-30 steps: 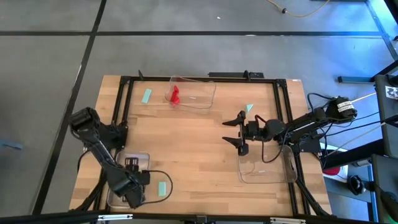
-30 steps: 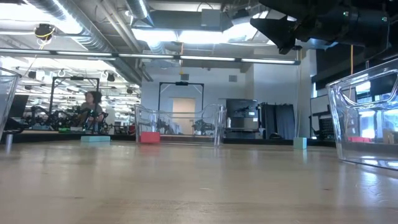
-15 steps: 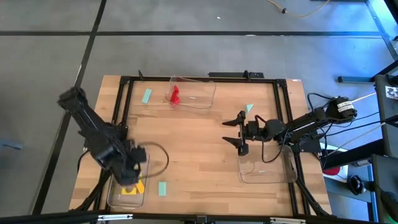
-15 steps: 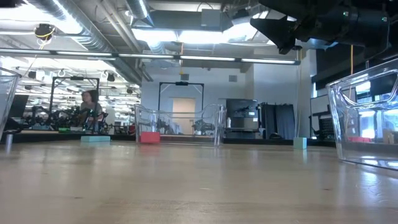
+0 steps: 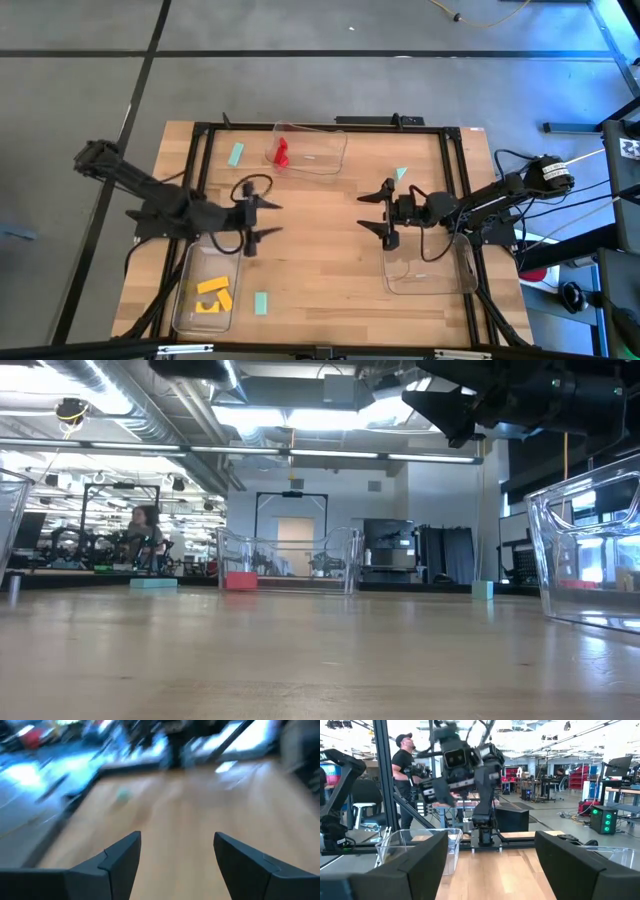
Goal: Sort & place blocks by color
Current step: Put the top right blue block into the bottom right transparent bin
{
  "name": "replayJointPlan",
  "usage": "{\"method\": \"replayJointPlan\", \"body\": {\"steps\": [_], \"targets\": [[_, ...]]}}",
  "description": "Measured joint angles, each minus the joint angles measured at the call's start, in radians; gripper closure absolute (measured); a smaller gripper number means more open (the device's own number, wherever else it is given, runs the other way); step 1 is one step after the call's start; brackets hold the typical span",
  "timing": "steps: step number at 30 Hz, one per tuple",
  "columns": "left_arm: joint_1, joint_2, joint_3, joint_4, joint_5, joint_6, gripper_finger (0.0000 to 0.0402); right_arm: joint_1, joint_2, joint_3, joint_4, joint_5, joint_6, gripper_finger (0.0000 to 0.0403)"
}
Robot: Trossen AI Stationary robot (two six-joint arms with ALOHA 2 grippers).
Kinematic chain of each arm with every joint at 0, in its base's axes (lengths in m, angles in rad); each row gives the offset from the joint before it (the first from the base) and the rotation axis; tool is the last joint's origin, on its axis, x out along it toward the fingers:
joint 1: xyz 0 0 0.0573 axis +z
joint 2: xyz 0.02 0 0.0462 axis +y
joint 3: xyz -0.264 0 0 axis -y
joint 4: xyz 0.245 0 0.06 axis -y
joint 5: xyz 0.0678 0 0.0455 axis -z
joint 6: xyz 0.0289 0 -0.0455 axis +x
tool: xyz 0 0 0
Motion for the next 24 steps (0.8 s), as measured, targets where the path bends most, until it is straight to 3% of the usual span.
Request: {"method": "replayJointPlan", "body": {"steps": [4, 10, 16, 24], "targets": [[0.106, -0.022, -0.222, 0.448, 0.189, 0.05, 0.0159, 0.0, 0.001, 0.0, -0.006, 0.0, 0.0, 0.0104], [0.141, -0.021, -0.389, 0.76, 0.207, 0.04, 0.0159, 0.0, 0.001, 0.0, -0.015, 0.0, -0.003, 0.0104], [0.135, -0.021, -0.421, 0.861, 0.205, 0.051, 0.0159, -0.002, 0.001, 0.0, -0.017, 0.011, -0.003, 0.0104], [0.133, -0.021, -0.421, 0.861, 0.208, 0.058, 0.0159, -0.002, 0.001, 0.0, -0.017, 0.011, 0.0, 0.0104]]}}
